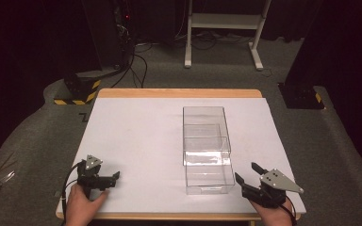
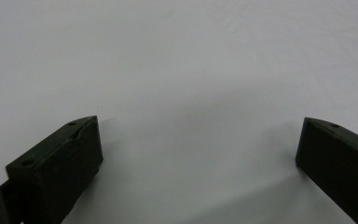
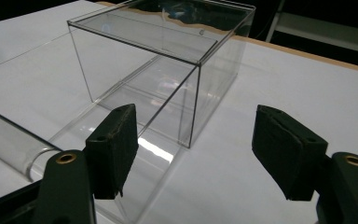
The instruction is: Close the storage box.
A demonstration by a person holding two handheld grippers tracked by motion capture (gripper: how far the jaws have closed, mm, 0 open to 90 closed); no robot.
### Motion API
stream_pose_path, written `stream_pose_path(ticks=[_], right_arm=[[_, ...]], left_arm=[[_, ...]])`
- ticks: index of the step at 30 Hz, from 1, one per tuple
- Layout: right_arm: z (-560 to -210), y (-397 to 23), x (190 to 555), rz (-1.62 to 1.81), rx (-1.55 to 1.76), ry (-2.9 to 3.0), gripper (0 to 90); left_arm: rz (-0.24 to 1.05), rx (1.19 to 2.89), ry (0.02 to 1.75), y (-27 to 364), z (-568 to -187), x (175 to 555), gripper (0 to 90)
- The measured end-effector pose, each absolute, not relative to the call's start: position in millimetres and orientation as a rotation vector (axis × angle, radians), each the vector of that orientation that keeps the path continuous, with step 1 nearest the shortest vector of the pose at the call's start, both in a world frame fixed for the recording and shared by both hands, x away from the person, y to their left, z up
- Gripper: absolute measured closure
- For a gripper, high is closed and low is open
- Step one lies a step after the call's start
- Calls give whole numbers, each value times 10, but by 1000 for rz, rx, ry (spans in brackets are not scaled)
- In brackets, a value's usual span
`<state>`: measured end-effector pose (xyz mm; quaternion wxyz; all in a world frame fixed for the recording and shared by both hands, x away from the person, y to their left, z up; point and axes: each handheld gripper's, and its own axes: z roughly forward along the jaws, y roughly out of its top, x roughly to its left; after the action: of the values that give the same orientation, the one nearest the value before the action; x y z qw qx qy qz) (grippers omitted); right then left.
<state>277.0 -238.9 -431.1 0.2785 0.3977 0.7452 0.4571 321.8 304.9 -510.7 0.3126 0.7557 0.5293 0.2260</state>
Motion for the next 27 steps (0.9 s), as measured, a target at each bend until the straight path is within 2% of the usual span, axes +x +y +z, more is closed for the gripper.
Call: stream_pose_path(ticks=[27], right_arm=[[-4392,-2288,2591,1283,1037,2070,316]], left_arm=[[596,1993,1397,3048,-5107,3218,6]])
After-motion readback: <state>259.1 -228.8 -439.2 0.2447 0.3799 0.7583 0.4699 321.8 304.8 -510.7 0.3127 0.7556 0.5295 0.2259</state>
